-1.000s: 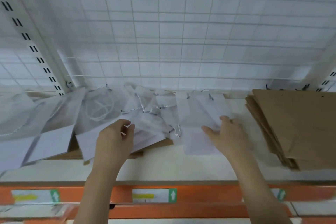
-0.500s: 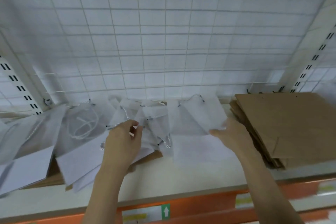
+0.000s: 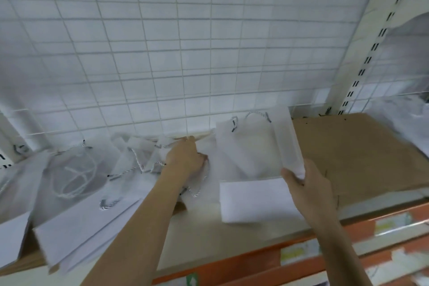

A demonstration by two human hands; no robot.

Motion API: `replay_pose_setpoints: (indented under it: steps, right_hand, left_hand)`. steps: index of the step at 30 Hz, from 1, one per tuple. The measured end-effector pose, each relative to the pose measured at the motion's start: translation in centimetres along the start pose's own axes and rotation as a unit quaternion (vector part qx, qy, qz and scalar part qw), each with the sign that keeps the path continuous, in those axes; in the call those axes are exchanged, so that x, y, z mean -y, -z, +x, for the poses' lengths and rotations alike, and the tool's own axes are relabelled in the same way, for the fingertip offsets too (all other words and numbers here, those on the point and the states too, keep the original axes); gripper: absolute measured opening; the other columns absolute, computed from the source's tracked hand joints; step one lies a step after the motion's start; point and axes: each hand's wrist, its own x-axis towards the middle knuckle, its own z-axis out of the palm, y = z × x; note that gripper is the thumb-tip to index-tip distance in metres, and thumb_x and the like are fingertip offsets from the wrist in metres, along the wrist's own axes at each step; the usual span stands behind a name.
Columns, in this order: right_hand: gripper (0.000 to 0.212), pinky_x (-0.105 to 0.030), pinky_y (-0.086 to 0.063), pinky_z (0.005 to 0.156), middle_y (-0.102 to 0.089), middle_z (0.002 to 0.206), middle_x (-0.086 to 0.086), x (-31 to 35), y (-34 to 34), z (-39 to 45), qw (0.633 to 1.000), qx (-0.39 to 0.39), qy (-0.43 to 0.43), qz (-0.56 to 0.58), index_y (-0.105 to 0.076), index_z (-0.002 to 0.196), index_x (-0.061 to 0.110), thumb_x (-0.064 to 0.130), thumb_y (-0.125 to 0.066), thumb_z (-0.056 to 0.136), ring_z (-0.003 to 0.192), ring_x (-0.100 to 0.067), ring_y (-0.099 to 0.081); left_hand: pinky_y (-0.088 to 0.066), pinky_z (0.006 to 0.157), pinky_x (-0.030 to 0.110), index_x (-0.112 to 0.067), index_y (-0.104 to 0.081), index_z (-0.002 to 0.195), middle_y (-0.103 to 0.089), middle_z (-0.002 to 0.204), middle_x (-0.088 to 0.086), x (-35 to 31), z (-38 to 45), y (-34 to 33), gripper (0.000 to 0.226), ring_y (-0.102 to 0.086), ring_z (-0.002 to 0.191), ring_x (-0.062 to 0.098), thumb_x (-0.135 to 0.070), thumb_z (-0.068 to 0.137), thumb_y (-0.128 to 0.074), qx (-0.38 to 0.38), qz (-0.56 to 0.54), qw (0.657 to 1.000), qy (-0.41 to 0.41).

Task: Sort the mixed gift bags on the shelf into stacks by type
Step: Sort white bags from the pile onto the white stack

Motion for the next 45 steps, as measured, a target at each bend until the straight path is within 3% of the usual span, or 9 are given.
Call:
replay_pose_setpoints:
  steps: [9,15,21,26,30,36,38,41,45]
  right_hand:
    - [0.028,-0.024,-0.037,0.054,-0.057,0.092,-0.001,-0.1,-1.4,-1.1,0.999,-0.027,-0.044,0.018,-0.049,0.112,0.013,0.03,-0.055,0.091,0.073,-0.013,-0.053]
    - [0.034,-0.028,-0.038,0.06,-0.055,0.084,0.004,0.1,-1.0,-2.0,0.997,-0.057,-0.048,0.026,-0.05,0.114,0.009,0.031,-0.056,0.09,0.072,-0.011,-0.052]
    - [0.034,-0.019,-0.036,0.058,-0.059,0.096,0.001,0.7,1.0,-2.6,0.991,-0.107,-0.014,0.073,-0.05,0.118,0.012,0.03,-0.058,0.09,0.075,-0.006,-0.054]
    - [0.034,-0.041,-0.047,0.076,-0.061,0.103,-0.016,0.8,3.0,-2.7,0.985,-0.128,0.025,0.114,-0.052,0.114,0.009,0.031,-0.058,0.089,0.094,-0.031,-0.06]
    - [0.012,-0.026,-0.041,0.065,-0.062,0.084,0.004,0.0,4.3,-2.2,0.974,-0.096,0.055,0.197,-0.057,0.101,0.022,0.021,-0.06,0.089,0.074,-0.01,-0.057]
    - [0.014,-0.007,-0.036,0.049,-0.048,0.061,0.008,-3.3,7.7,0.0,0.953,-0.065,0.058,0.289,-0.049,0.077,0.01,0.006,-0.059,0.087,0.049,0.004,-0.044]
    - [0.021,-0.012,-0.036,0.052,-0.05,0.054,0.014,-5.4,9.4,1.2,0.948,-0.058,0.058,0.306,-0.048,0.072,0.013,0.004,-0.06,0.086,0.049,0.004,-0.043]
    - [0.016,-0.025,-0.037,0.062,-0.056,0.06,0.013,-8.9,12.4,3.0,0.943,-0.028,0.045,0.33,-0.053,0.074,0.013,0.006,-0.062,0.085,0.059,-0.001,-0.05]
    - [0.008,-0.028,-0.04,0.063,-0.062,0.066,0.012,-13.3,16.0,5.0,0.942,-0.016,0.017,0.335,-0.057,0.082,0.014,0.011,-0.064,0.085,0.061,0.0,-0.055]
  left_hand:
    - [-0.045,0.083,0.036,-0.01,-0.027,0.139,-0.039,0.137,0.012,0.6,-0.8,-0.1,0.074,-0.05,0.119,0.031,-0.049,0.084,-0.057,-0.003,0.069,0.997,0.034]
    - [-0.04,0.069,0.033,-0.006,-0.043,0.124,-0.035,0.128,0.012,0.1,-1.6,1.5,0.053,-0.057,0.101,0.033,-0.034,0.084,-0.065,-0.056,0.061,0.996,0.022]
    - [-0.036,0.069,0.027,-0.005,-0.06,0.095,-0.044,0.1,0.005,-0.3,-4.0,4.8,0.014,-0.052,0.072,0.026,-0.012,0.086,-0.051,-0.183,-0.17,0.968,-0.034]
    - [-0.045,0.066,0.047,0.008,-0.051,0.067,-0.056,0.075,0.03,-2.2,-7.6,6.5,0.062,-0.055,0.07,0.039,-0.05,0.082,-0.039,-0.232,-0.374,0.898,0.003]
    - [-0.039,0.06,0.035,-0.003,-0.035,0.057,-0.051,0.064,0.03,-4.1,-9.8,6.4,0.062,-0.052,0.064,0.037,-0.056,0.087,-0.046,-0.263,-0.381,0.885,0.039]
    - [-0.048,0.077,0.034,-0.018,-0.054,0.068,-0.068,0.088,0.01,-8.5,-10.2,4.7,0.023,-0.064,0.084,0.021,-0.04,0.07,-0.06,-0.283,-0.435,0.852,0.07]
    - [-0.05,0.084,0.035,-0.023,-0.053,0.082,-0.062,0.107,0.007,-11.0,-10.3,4.0,0.019,-0.062,0.084,0.009,-0.031,0.068,-0.063,-0.319,-0.442,0.836,0.057]
    - [-0.045,0.07,0.009,-0.02,-0.043,0.119,-0.038,0.122,-0.001,-15.6,-10.8,3.3,0.048,-0.051,0.074,-0.017,-0.006,0.079,-0.065,-0.385,-0.464,0.797,0.037]
    - [-0.042,0.075,0.004,-0.023,-0.008,0.146,-0.012,0.151,0.002,-21.4,-11.4,1.5,0.094,-0.044,0.113,-0.014,-0.004,0.078,-0.069,-0.43,-0.529,0.731,0.015]
